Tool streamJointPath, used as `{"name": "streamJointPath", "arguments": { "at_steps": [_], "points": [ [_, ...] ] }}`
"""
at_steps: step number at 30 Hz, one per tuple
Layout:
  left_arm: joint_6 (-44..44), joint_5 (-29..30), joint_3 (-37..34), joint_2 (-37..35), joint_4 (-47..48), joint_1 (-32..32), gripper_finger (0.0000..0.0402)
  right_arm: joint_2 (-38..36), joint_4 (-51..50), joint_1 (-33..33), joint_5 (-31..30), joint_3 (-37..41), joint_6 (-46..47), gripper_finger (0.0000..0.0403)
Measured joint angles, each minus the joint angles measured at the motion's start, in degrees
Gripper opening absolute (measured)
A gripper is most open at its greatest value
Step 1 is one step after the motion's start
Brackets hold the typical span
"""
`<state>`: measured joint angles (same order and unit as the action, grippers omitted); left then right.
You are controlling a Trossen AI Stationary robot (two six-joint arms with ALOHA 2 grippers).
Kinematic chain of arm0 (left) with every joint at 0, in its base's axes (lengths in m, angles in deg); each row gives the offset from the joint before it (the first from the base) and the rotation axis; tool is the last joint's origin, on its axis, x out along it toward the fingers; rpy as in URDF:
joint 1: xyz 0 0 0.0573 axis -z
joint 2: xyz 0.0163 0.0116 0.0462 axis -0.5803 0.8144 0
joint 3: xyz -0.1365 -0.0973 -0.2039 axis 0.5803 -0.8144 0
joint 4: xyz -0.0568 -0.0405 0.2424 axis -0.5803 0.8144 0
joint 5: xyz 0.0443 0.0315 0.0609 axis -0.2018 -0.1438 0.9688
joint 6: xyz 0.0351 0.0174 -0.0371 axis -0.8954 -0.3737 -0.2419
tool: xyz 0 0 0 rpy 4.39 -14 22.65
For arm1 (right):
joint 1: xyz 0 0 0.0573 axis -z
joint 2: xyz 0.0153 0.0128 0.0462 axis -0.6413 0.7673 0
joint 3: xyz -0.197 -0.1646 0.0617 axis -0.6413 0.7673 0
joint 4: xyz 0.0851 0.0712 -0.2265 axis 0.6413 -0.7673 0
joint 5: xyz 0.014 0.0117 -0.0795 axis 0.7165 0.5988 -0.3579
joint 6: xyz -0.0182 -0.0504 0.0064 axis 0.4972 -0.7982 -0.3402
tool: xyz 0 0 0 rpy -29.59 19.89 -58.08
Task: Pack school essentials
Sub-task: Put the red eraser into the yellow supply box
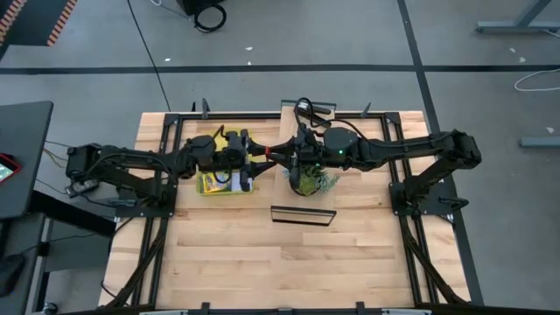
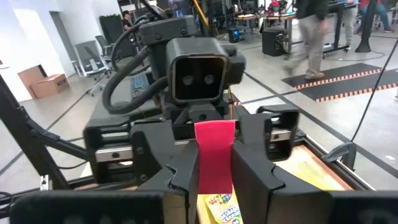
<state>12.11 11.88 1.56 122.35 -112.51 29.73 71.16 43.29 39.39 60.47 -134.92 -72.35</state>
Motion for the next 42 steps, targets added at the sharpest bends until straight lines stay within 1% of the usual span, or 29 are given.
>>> {"name": "streamJointPath", "arguments": {
  "at_steps": [8, 11, 30, 33, 42],
  "points": [
    [-0.11, -1.17, 1.09, 0.45, 1.03, 0.00, 0.0190, -0.02, -0.17, -0.03, 0.57, -0.02, -0.38, 0.0091],
    [0.30, -2.20, 1.09, 0.45, 1.07, -0.04, 0.0176, -0.02, -0.44, -0.06, 0.57, -0.02, -0.55, 0.0091],
    [0.50, -2.45, 1.04, 0.44, 1.63, 0.00, 0.0087, -0.11, -2.81, -0.03, 1.93, -0.07, -1.67, 0.0091],
    [0.52, -2.44, 1.04, 0.43, 1.64, 0.00, 0.0081, -0.11, -2.85, 0.01, 2.01, -0.07, -1.71, 0.0091],
    [0.52, -2.43, 1.04, 0.44, 1.65, 0.00, 0.0082, -0.11, -2.92, 0.01, 2.18, -0.07, -1.18, 0.0091]
  ]
}}
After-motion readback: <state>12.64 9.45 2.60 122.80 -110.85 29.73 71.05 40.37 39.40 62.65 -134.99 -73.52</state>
